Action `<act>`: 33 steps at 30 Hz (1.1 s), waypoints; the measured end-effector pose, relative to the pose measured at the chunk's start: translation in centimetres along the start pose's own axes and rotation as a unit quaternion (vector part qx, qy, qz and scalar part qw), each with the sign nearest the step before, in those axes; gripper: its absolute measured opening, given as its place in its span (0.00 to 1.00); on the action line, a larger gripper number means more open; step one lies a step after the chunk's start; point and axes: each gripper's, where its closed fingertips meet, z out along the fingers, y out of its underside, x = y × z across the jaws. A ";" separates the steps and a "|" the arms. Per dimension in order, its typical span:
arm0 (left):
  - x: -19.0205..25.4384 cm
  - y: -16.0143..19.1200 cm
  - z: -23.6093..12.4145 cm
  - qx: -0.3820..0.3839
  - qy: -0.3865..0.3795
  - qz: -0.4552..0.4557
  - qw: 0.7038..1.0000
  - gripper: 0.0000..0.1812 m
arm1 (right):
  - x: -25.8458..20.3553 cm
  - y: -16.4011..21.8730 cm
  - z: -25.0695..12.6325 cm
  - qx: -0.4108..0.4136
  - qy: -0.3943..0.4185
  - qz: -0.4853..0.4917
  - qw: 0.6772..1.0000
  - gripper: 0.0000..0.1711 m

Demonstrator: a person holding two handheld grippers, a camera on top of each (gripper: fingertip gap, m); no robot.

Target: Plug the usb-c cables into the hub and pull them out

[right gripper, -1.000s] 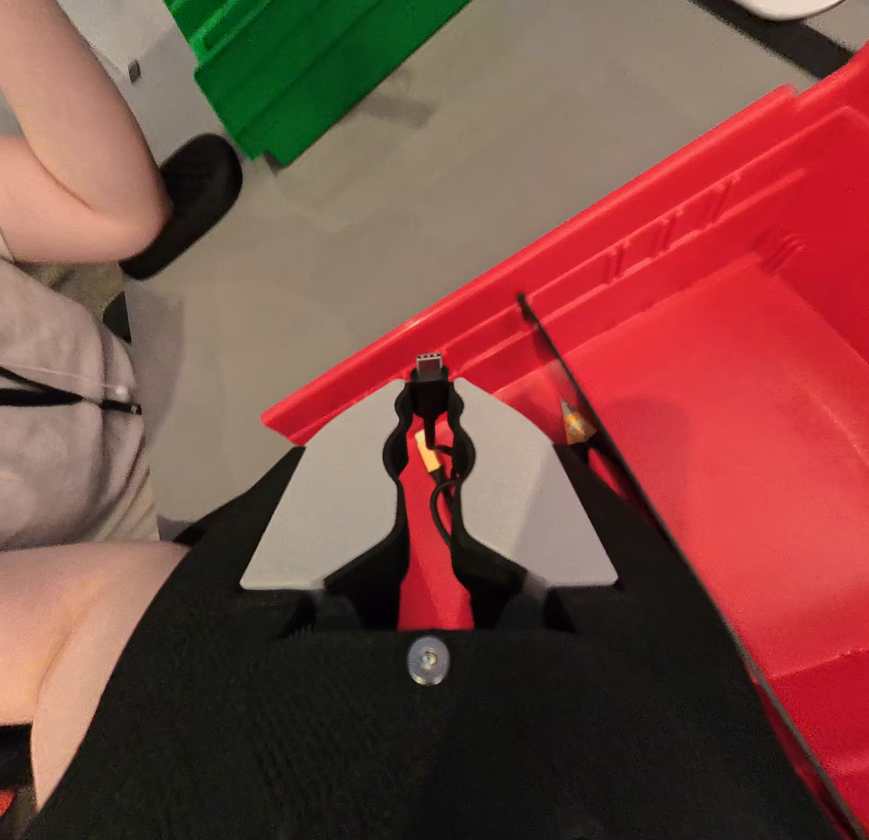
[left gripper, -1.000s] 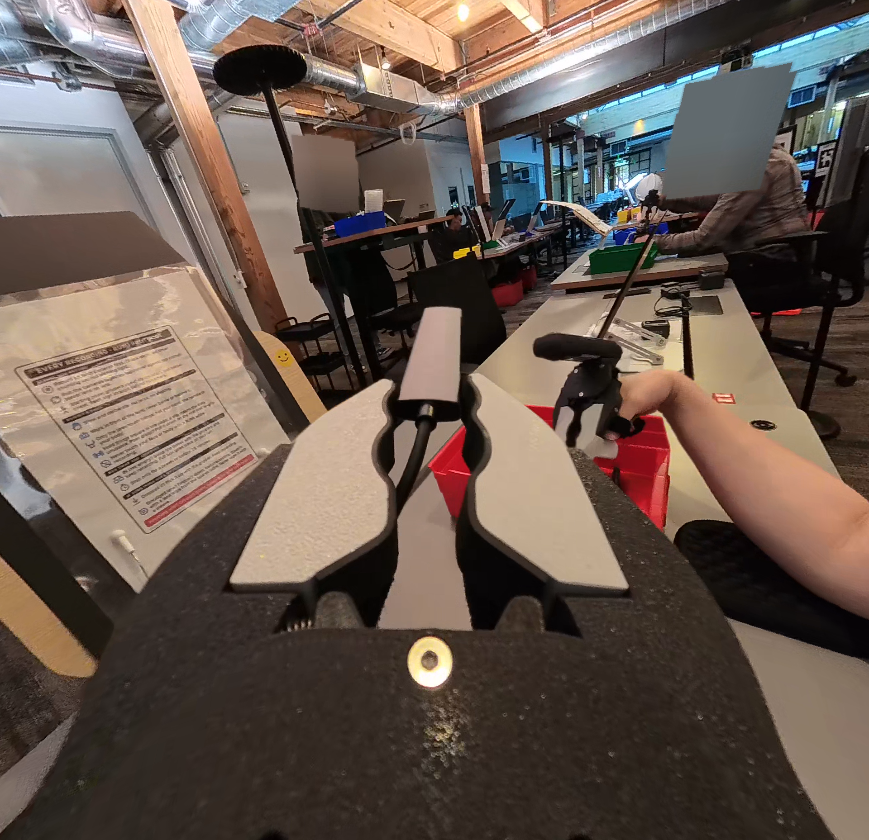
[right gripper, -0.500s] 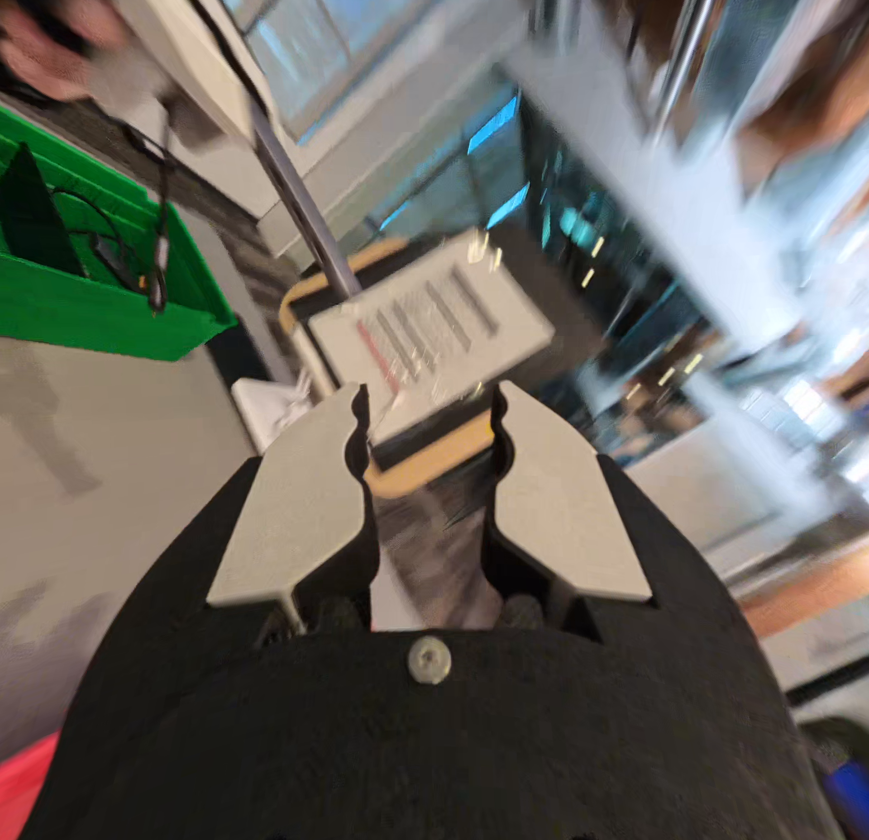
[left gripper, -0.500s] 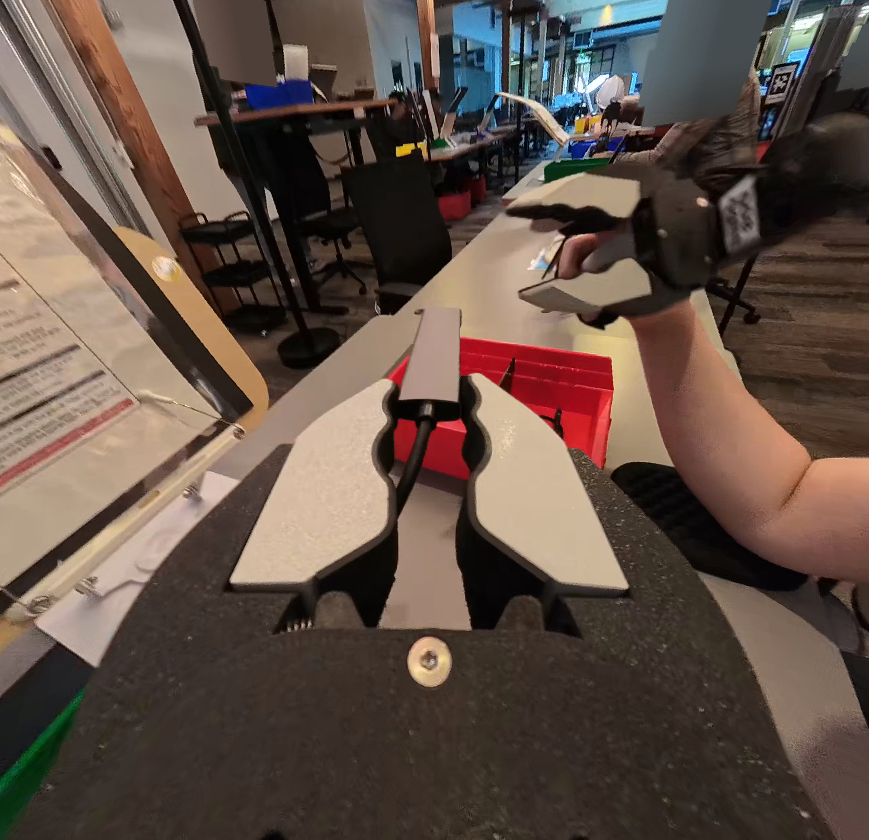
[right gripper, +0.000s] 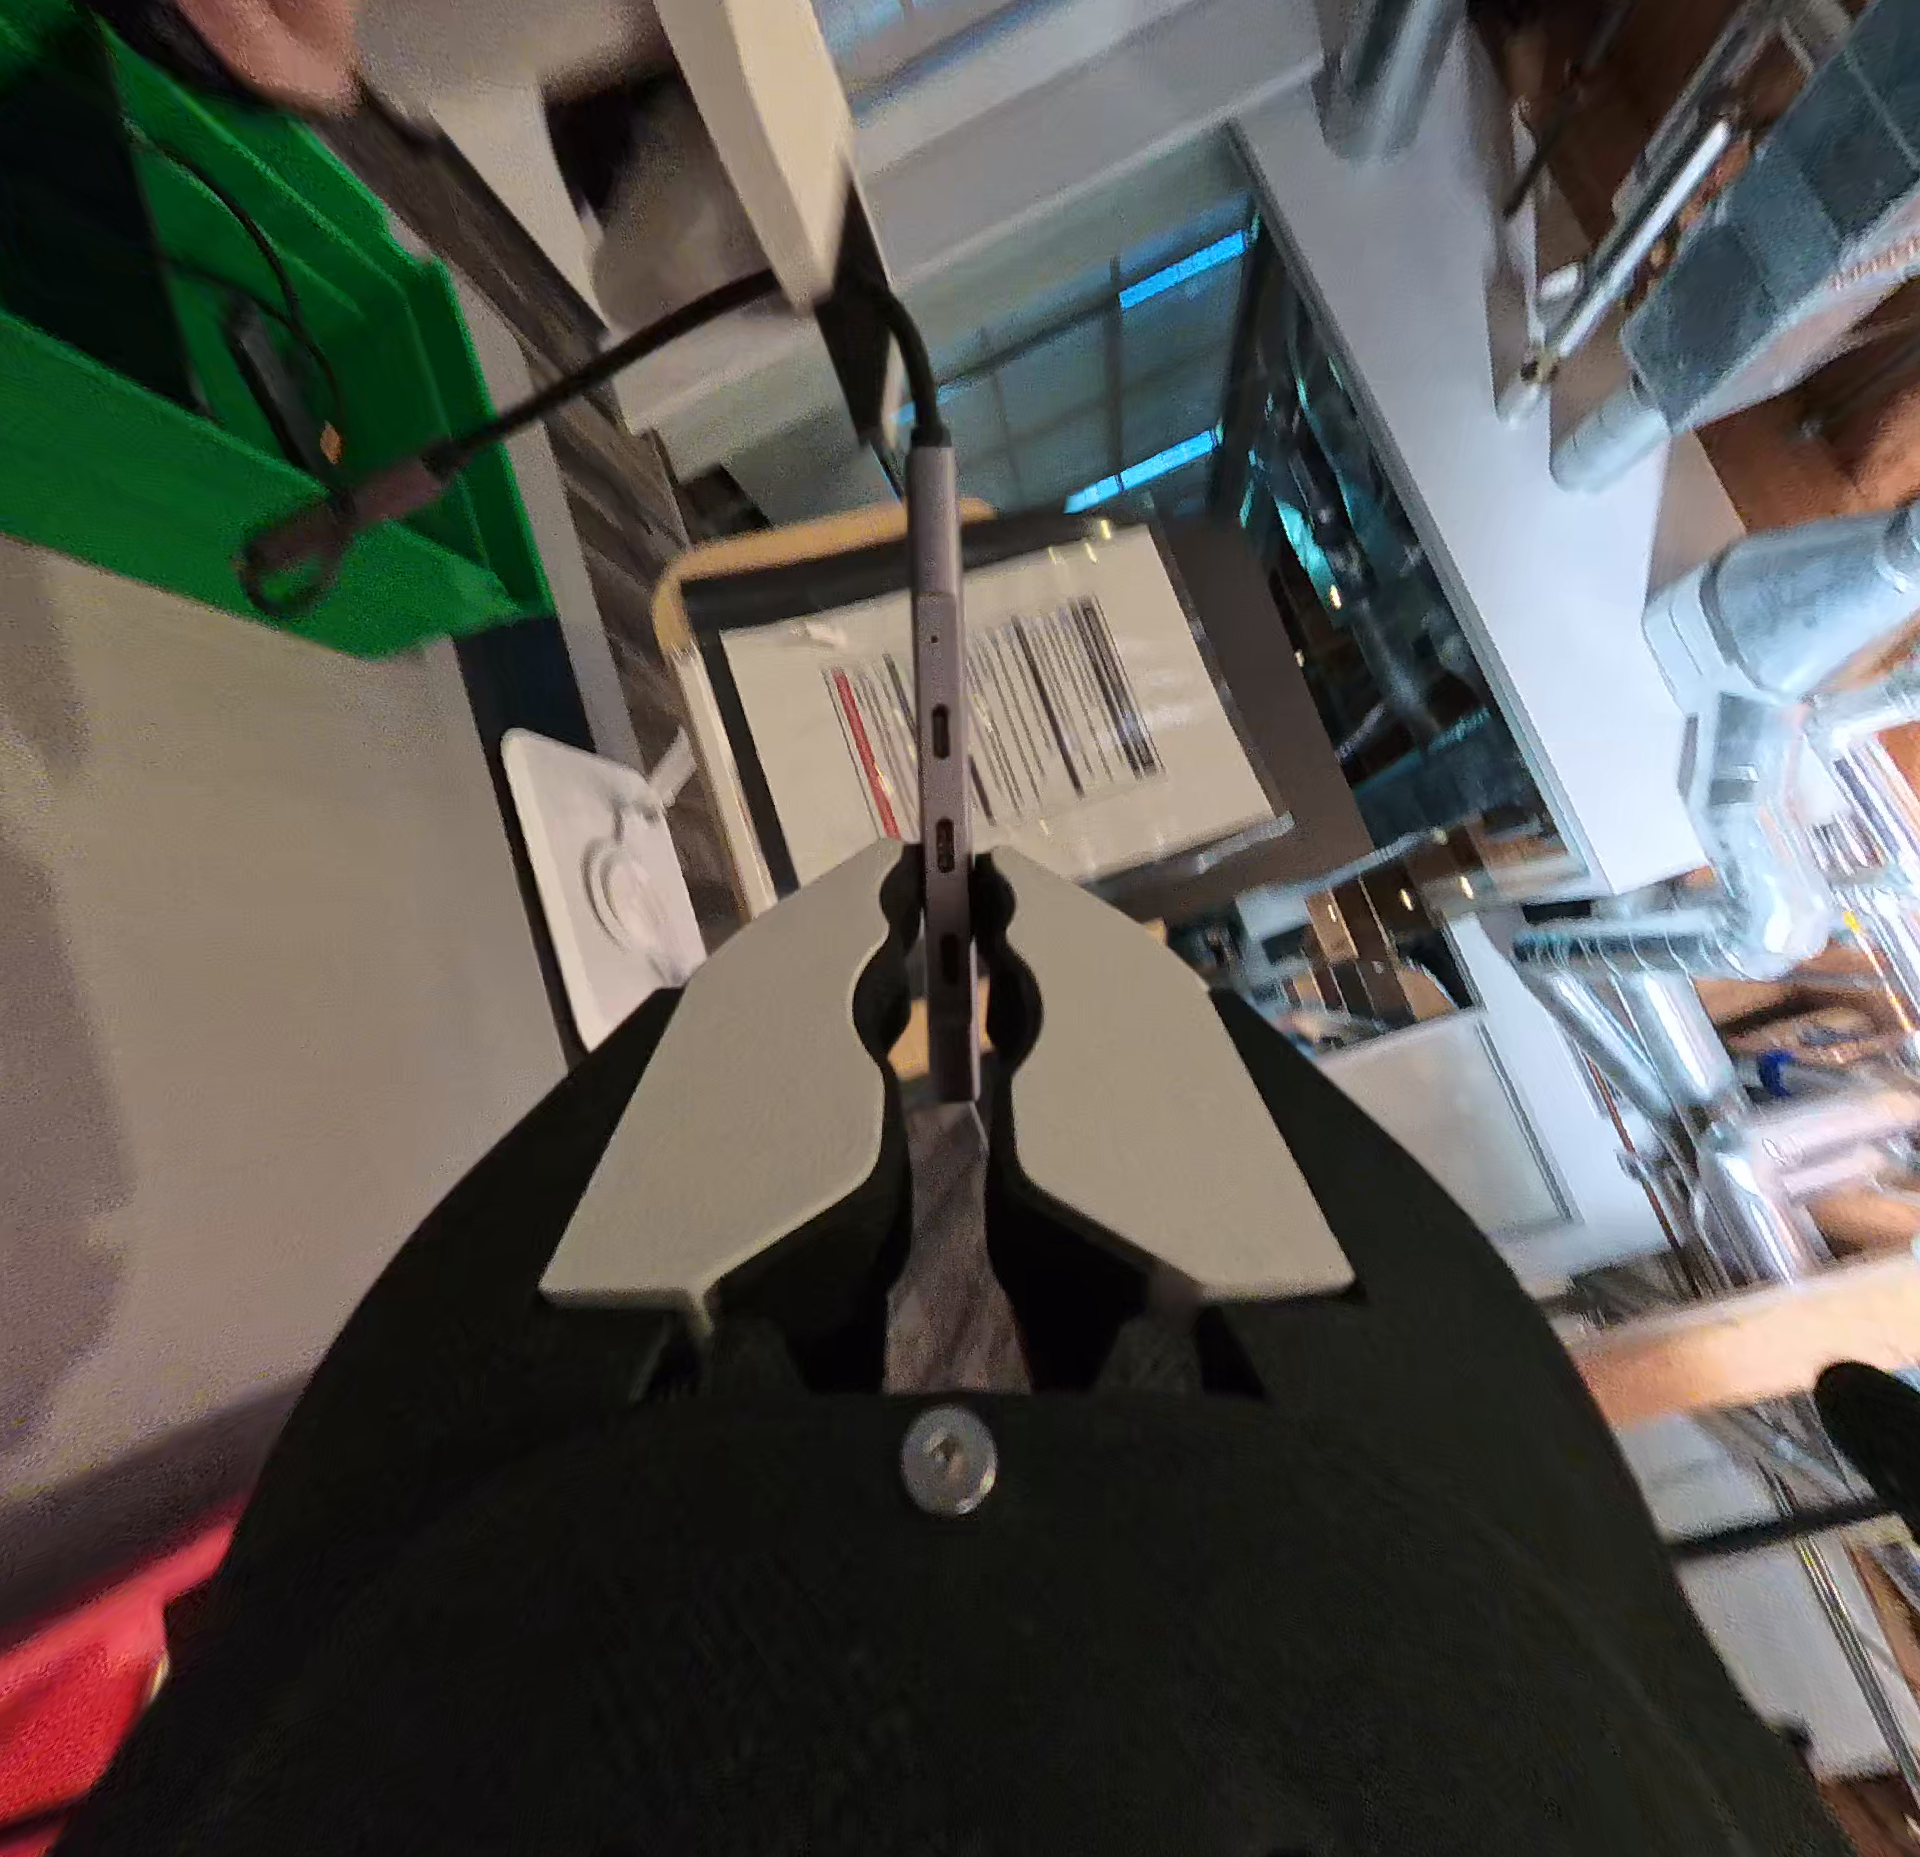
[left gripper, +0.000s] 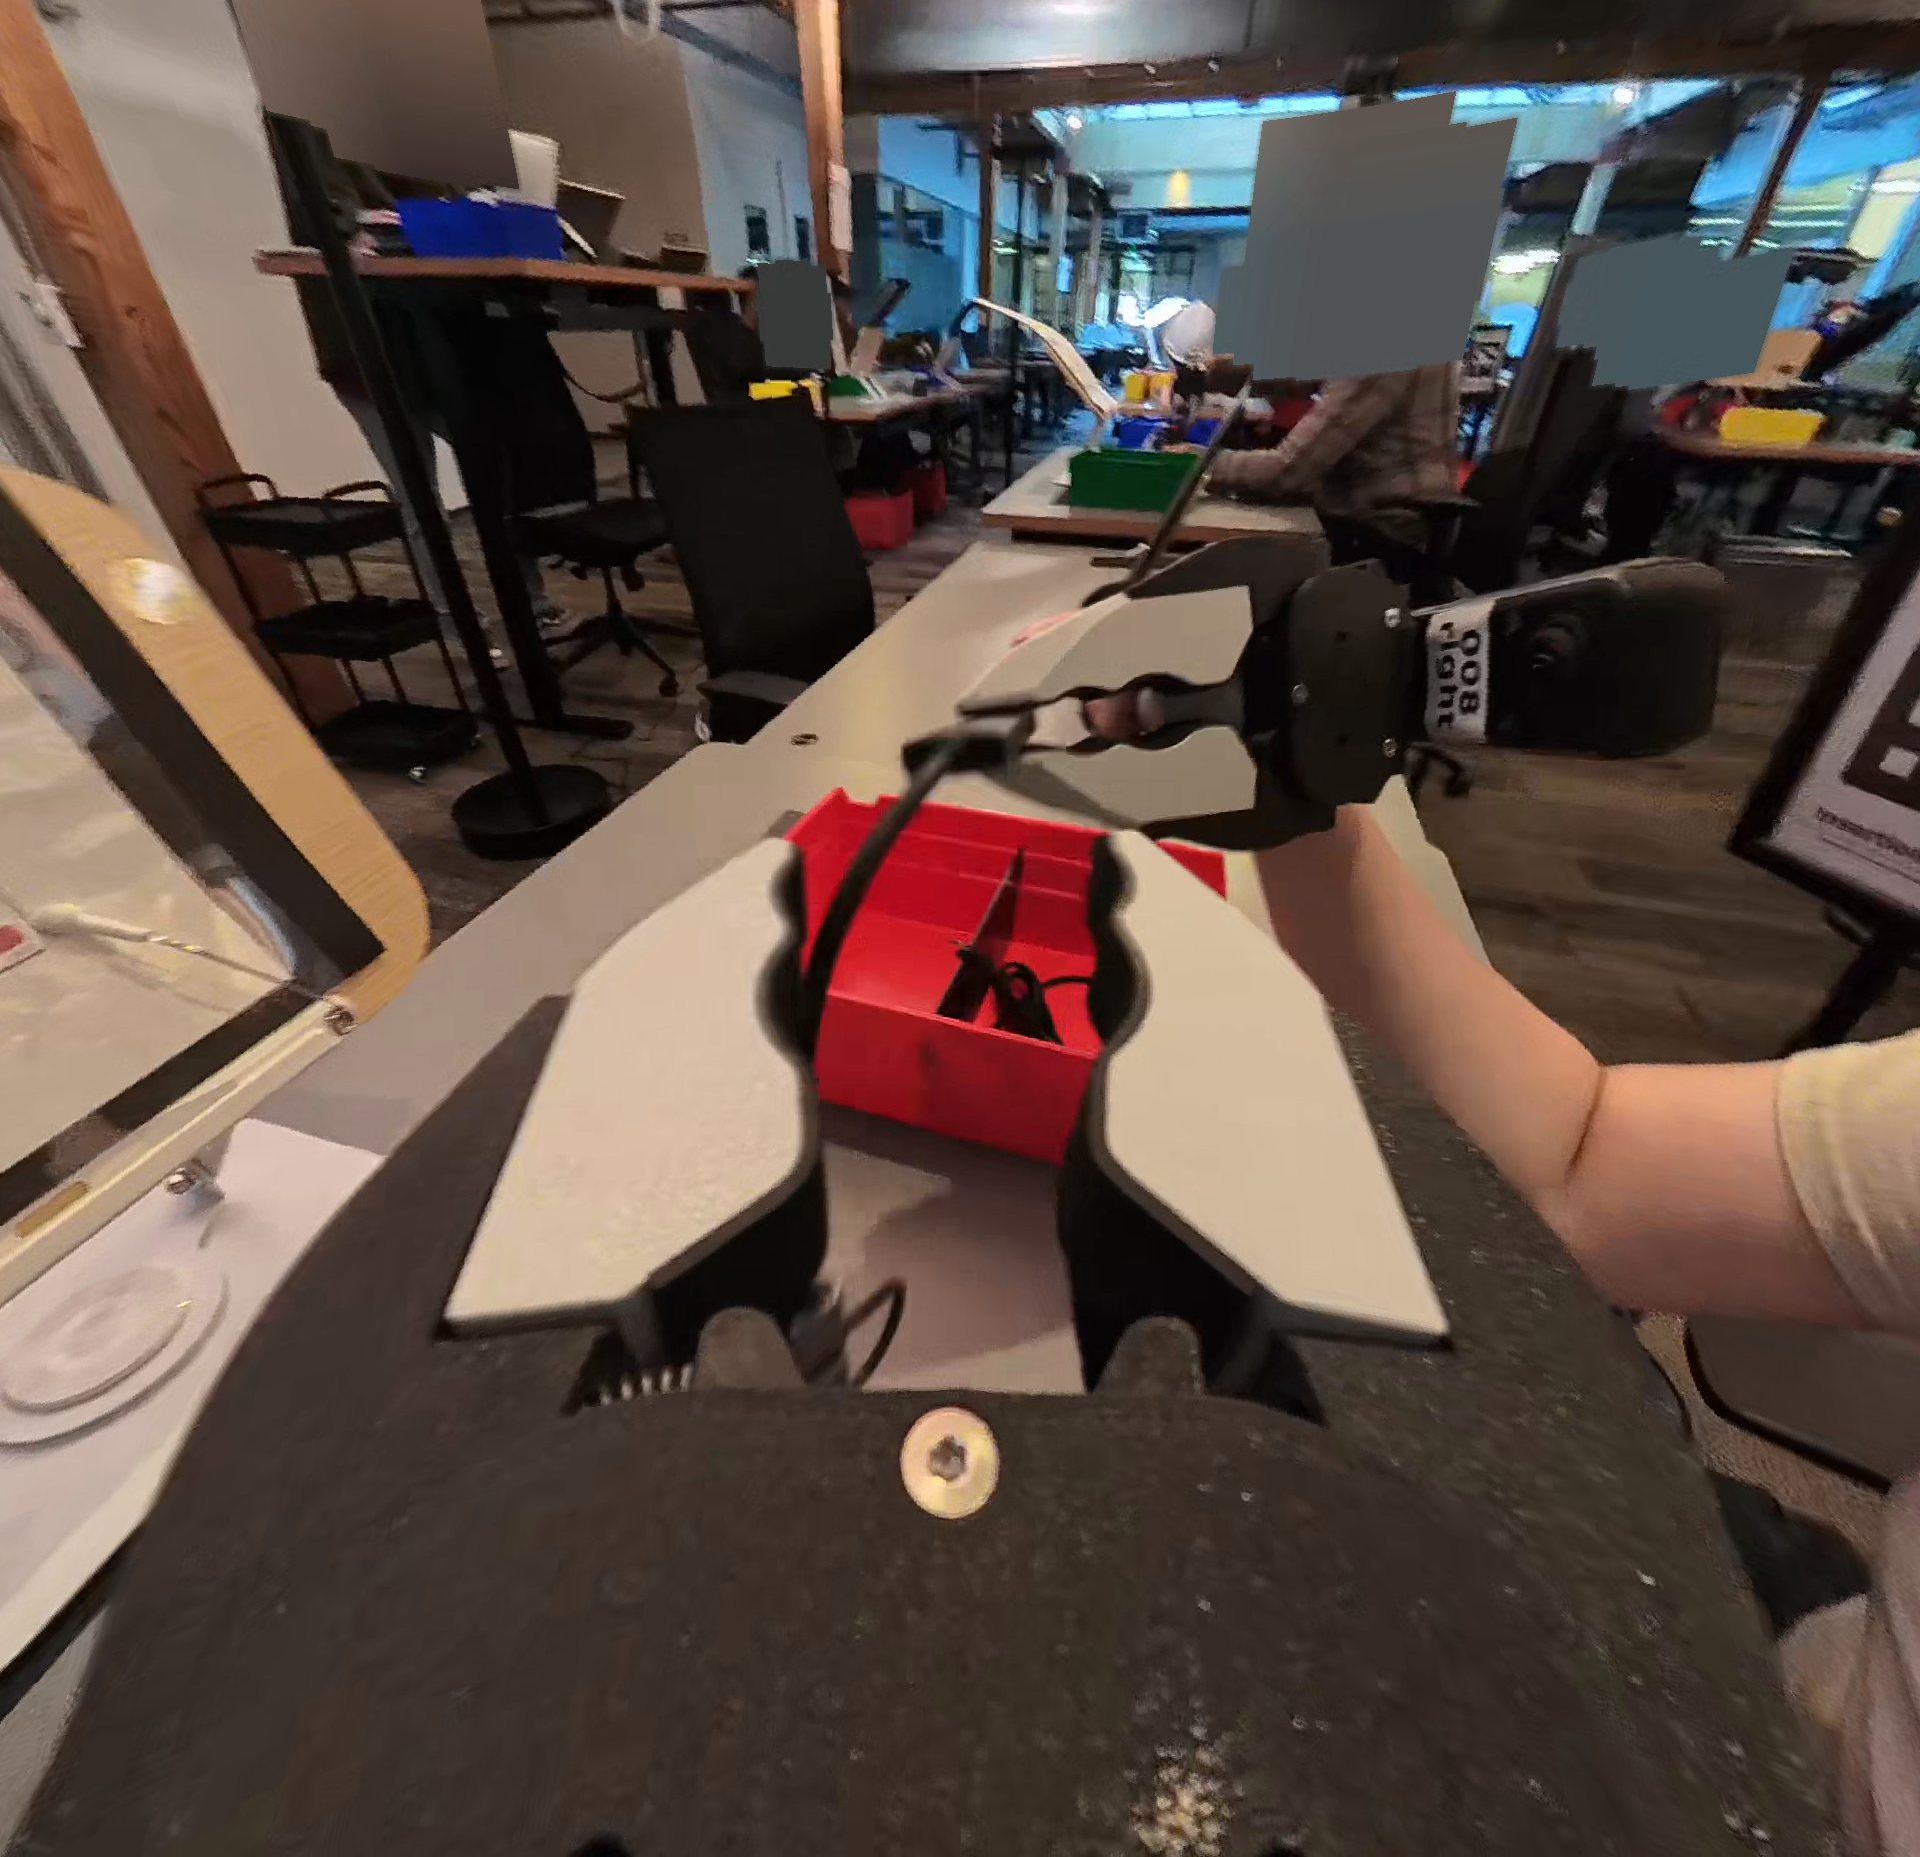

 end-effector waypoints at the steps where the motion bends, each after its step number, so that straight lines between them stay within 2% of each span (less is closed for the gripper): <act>1: -0.5 -0.2 -0.4 0.003 -0.015 0.000 1.000 0.32 | 0.8 1.5 -0.9 -0.020 0.006 0.008 1.000 0.06; 4: -1.3 -0.5 -1.7 0.005 -0.032 0.003 0.999 0.33 | 2.7 6.8 -4.2 -0.079 0.016 0.068 0.994 0.06; 8: -1.7 -0.8 -2.7 0.010 -0.035 -0.004 0.999 0.31 | 2.8 14.8 -8.6 -0.183 0.020 0.139 0.973 0.06; 11: -1.9 -0.6 -2.8 0.005 -0.037 -0.007 0.999 0.31 | 0.4 18.7 -10.0 -0.211 -0.021 0.197 0.957 0.06; 14: -1.9 -0.4 -2.7 -0.001 -0.032 -0.009 0.999 0.31 | -3.1 22.0 -9.7 -0.254 -0.085 0.223 0.937 0.06; 18: -1.8 0.1 -2.4 -0.015 -0.030 -0.005 0.999 0.31 | -7.3 23.9 -6.9 -0.258 -0.161 0.241 0.922 0.06; 20: -1.8 0.3 -2.3 -0.021 -0.029 -0.005 0.999 0.31 | -9.2 25.9 -5.7 -0.308 -0.182 0.221 0.907 0.06; 23: -2.0 0.4 -2.4 -0.024 -0.030 -0.006 0.999 0.31 | -12.5 28.2 -4.9 -0.382 -0.232 0.224 0.866 0.08; 26: -2.6 0.4 -3.2 -0.025 -0.040 -0.008 0.999 0.32 | -12.4 29.2 -4.3 -0.416 -0.206 0.277 0.841 0.08; 28: -3.6 0.5 -4.3 -0.032 -0.063 -0.008 0.997 0.32 | -11.4 29.1 -4.3 -0.415 -0.180 0.308 0.837 0.18; 31: -6.7 0.8 -7.4 -0.041 -0.140 -0.007 0.989 0.33 | -9.2 28.8 -5.1 -0.401 -0.137 0.331 0.843 0.25; 33: -9.0 1.2 -10.1 -0.051 -0.200 -0.011 0.978 0.32 | -8.1 28.3 -6.0 -0.389 -0.122 0.346 0.845 0.25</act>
